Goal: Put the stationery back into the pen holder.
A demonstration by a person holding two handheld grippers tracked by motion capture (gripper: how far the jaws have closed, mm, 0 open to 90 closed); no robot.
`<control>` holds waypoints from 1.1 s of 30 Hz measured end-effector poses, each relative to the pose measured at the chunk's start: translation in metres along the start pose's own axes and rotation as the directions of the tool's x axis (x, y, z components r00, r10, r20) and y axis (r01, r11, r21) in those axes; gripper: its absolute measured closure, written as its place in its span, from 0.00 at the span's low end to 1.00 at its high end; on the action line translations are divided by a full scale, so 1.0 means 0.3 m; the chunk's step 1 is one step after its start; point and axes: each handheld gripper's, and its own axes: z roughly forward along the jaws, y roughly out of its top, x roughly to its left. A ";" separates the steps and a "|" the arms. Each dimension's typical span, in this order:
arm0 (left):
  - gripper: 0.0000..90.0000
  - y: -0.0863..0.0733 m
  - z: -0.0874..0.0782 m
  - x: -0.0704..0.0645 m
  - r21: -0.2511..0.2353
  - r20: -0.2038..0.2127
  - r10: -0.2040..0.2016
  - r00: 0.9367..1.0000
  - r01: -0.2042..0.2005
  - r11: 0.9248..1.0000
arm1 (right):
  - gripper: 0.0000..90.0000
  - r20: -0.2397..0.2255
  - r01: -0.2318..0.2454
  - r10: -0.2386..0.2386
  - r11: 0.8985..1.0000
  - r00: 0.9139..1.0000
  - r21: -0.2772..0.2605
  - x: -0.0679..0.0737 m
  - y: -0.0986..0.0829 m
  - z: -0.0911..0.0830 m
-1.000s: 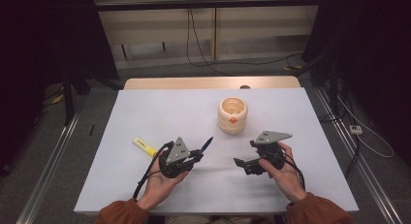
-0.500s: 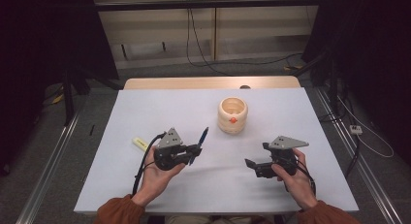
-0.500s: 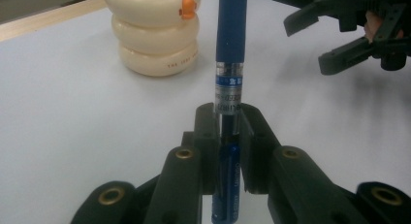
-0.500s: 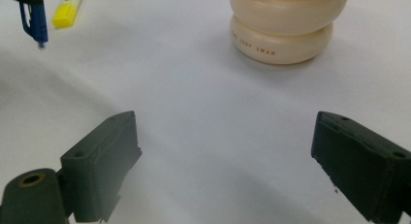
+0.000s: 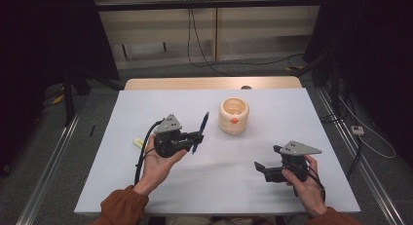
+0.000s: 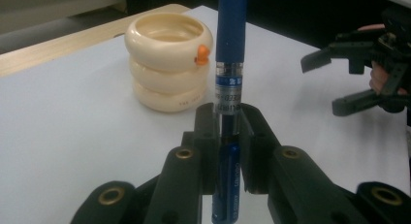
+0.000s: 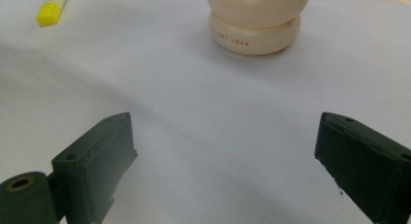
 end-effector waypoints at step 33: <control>0.89 0.212 0.145 0.059 -0.040 -0.015 0.002 1.000 -0.002 0.999 | 0.06 -0.026 -0.018 0.018 1.000 1.000 -0.007 -0.018 -0.026 0.013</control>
